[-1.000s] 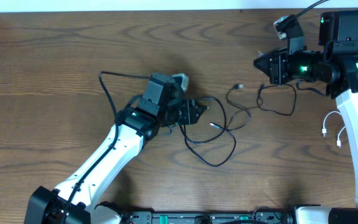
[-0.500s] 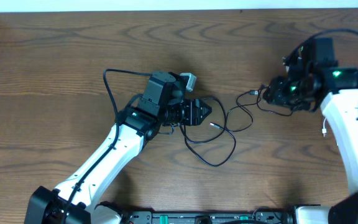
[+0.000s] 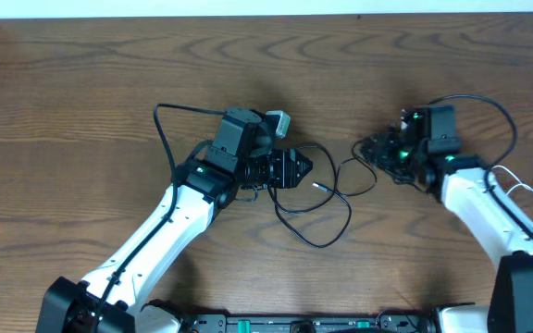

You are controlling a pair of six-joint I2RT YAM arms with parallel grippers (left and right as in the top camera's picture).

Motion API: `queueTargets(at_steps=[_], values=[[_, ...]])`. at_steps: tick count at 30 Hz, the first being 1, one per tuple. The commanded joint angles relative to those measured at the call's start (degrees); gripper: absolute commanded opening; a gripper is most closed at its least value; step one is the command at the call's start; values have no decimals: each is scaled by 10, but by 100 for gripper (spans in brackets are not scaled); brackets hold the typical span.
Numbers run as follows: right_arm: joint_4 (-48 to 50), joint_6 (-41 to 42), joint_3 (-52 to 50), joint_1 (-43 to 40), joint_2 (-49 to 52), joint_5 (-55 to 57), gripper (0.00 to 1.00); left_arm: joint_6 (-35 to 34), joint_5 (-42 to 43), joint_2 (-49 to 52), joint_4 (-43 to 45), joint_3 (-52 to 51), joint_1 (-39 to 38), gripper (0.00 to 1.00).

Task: Untangle cables
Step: 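Grasp a black cable beside the left gripper with the right gripper, then pull the black cable to the far right with the right gripper and release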

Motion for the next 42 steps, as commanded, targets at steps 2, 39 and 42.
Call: queueTargets(at_steps=[2, 39, 42], values=[[63, 68, -24, 38, -1, 50, 46, 10, -3, 4, -2, 4, 0, 55], [49, -260, 113, 94, -52, -129, 1, 10, -4, 4, -23, 4, 0, 55], [-12, -294, 183, 87, -110, -123, 1, 10, -4, 4, -23, 4, 0, 55]])
